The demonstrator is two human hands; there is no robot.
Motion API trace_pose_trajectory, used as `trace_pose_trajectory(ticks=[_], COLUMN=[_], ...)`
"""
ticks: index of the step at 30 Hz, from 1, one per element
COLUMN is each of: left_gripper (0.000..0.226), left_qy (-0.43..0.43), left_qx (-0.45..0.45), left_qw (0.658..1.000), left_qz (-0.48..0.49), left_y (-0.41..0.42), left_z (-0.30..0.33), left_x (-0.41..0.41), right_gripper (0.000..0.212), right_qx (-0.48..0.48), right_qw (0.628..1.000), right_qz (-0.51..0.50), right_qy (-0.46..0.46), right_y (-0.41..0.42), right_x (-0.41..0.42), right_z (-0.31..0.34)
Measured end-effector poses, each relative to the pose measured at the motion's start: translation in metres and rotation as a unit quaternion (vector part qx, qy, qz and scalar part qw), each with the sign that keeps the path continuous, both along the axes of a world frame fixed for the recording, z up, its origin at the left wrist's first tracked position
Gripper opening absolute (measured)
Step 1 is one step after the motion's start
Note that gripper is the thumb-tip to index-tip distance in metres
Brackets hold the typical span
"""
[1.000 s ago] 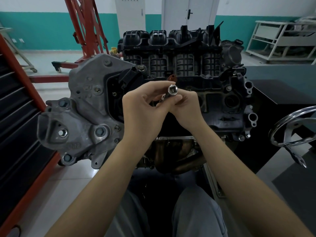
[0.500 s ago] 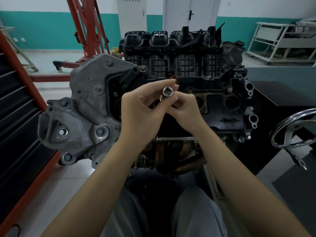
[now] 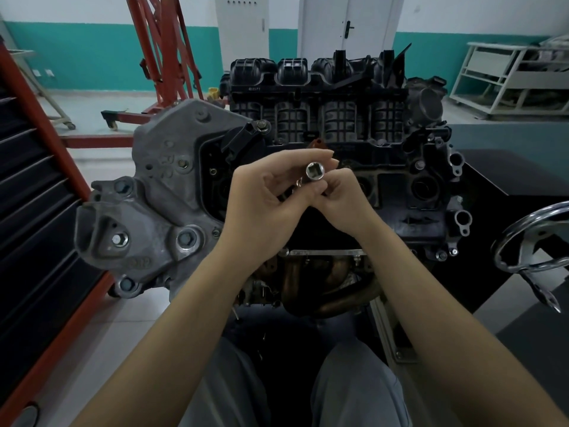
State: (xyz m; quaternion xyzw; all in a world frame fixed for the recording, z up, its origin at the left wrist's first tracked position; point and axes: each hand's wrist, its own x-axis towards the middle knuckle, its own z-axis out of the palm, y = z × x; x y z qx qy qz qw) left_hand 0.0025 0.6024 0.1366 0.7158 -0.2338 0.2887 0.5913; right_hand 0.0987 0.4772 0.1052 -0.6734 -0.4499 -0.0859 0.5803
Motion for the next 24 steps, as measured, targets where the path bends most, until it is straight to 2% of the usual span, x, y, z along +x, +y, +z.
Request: trace_pose_trajectory(ticks=[4,7,11,14,17,20,24], left_gripper=[0.033,0.028,0.031,0.037,0.035,0.028,0.033], left_qy=[0.001,-0.017,-0.016,-0.001,-0.005,-0.017,-0.009], left_qx=[0.019,0.024,0.018,0.010,0.020,0.000,-0.007], left_qw=[0.997,0.994,0.998,1.000,0.999,0.998,1.000], left_qz=[0.069,0.102,0.061,0.011,0.025,0.053,0.011], left_y=[-0.002,-0.003,-0.001,0.001,0.001,0.000,0.001], left_z=[0.000,0.000,-0.003,-0.003,-0.001,-0.002,-0.004], left_x=[0.002,0.002,0.001,0.001,0.002,0.003,0.003], right_gripper=[0.019,0.021,0.020,0.024,0.017,0.015,0.026], right_qx=[0.027,0.052,0.019,0.020,0.040,0.044,0.024], right_qw=[0.999,0.997,0.999,0.999,0.998,0.997,0.999], right_qz=[-0.046,-0.053,-0.031,-0.033,-0.040,-0.059,-0.035], right_qy=[0.009,0.012,-0.021,-0.004,0.022,-0.004,-0.031], right_y=[0.003,0.005,0.005,0.005,0.006,0.009,0.006], right_x=[0.007,0.006,0.003,0.004,0.008,0.007,0.000], right_z=[-0.008,-0.011,-0.010,-0.013,-0.017,-0.017,-0.012])
